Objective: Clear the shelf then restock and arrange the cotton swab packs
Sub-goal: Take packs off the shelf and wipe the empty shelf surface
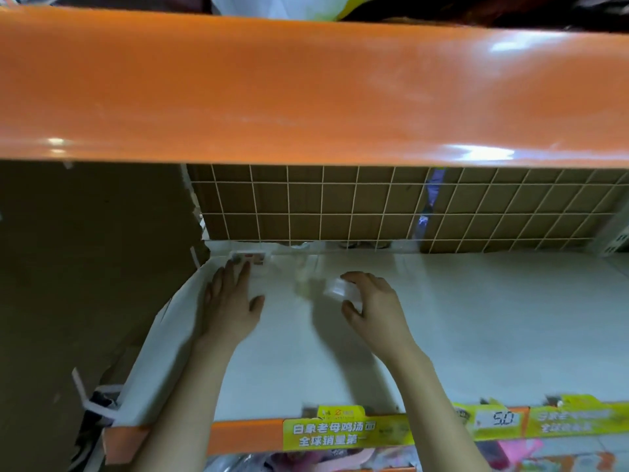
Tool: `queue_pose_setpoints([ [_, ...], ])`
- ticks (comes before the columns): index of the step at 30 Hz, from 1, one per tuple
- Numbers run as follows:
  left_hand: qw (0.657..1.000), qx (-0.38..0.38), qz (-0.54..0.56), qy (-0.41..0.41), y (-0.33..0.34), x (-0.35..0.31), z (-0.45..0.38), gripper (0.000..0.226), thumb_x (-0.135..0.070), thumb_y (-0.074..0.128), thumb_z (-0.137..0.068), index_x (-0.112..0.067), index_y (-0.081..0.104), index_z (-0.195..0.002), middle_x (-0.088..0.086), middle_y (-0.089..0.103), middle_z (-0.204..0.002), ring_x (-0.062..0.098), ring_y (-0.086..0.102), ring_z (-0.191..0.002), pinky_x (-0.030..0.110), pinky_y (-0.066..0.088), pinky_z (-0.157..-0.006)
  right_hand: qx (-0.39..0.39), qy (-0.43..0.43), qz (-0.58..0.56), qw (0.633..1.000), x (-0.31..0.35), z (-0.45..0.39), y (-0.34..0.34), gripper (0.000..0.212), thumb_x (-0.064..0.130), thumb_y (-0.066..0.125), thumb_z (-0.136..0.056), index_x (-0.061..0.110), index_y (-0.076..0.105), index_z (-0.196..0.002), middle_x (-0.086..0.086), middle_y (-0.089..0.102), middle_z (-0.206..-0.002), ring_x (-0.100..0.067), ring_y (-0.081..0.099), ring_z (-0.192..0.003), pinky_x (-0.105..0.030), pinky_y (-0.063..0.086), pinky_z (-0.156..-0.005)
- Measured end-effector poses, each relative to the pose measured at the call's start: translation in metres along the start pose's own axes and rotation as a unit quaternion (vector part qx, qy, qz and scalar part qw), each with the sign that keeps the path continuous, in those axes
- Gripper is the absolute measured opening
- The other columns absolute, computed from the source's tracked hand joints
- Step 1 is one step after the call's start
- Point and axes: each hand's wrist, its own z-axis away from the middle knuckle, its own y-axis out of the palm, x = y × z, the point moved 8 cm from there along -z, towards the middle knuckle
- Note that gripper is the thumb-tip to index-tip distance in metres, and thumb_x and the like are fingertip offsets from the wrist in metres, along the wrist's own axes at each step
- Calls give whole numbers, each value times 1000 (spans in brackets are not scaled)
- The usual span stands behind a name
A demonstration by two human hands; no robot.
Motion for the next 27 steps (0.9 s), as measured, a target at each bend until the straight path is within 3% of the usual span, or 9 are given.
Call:
queue_pose_setpoints([
  [6, 998, 8, 12, -57, 8, 11, 38, 64, -46, 29, -98, -12, 13, -150, 10, 12, -158, 24, 8, -145, 35, 6, -118, 28, -32, 25, 999, 23, -45, 24, 46, 14, 61, -81, 16, 56, -126, -9, 60, -121, -31, 53, -110, -38, 41, -93],
  [10, 998, 4, -7, -55, 6, 10, 38, 59, -47, 26, -98, -16, 21, -149, 6, 19, -157, 23, 10, -145, 34, 7, -117, 11, -43, 72, 996, 42, -84, 47, 44, 14, 53, -85, 23, 53, -129, -6, 58, -122, -28, 49, -113, -34, 37, -92],
  [13, 998, 8, -17, -52, 6, 10, 38, 57, -48, 24, -98, -19, 25, -148, 5, 18, -157, 22, 9, -145, 34, 6, -117, 17, -57, 109, 992, 49, -97, 71, 47, 8, 53, -83, 20, 54, -128, -8, 53, -130, -32, 47, -119, -41, 37, -96],
  [16, 998, 6, -21, -50, 6, 11, 39, 61, -51, 16, -96, -20, 28, -147, 4, 21, -156, 22, 11, -144, 34, 7, -117, 35, -77, 109, 990, 53, -96, 93, 44, -1, 54, -75, 8, 64, -117, -19, 61, -116, -39, 55, -110, -44, 42, -90],
  [19, 998, 5, -19, -51, 7, 12, 39, 72, -54, 8, -86, -21, 31, -146, 4, 23, -155, 22, 13, -144, 34, 8, -117, 59, -87, 112, 988, 48, -83, 110, 41, 4, 58, -72, 6, 66, -112, -18, 67, -103, -38, 62, -95, -42, 49, -84],
  [24, 998, 8, -27, -55, 8, 12, 39, 56, -49, 22, -98, -22, 29, -146, 4, 21, -156, 22, 11, -144, 35, 9, -117, 88, -92, 107, 986, 37, -69, 125, 51, 11, 61, -79, 1, 53, -129, -21, 58, -124, -41, 52, -116, -49, 44, -99],
  [27, 998, 8, -28, -55, 7, 13, 39, 56, -50, 19, -97, -22, 30, -146, 4, 22, -156, 22, 12, -144, 36, 9, -116, 94, -96, 102, 986, 41, -71, 124, 53, 11, 57, -84, 1, 47, -135, -21, 52, -132, -40, 44, -124, -48, 35, -107],
])
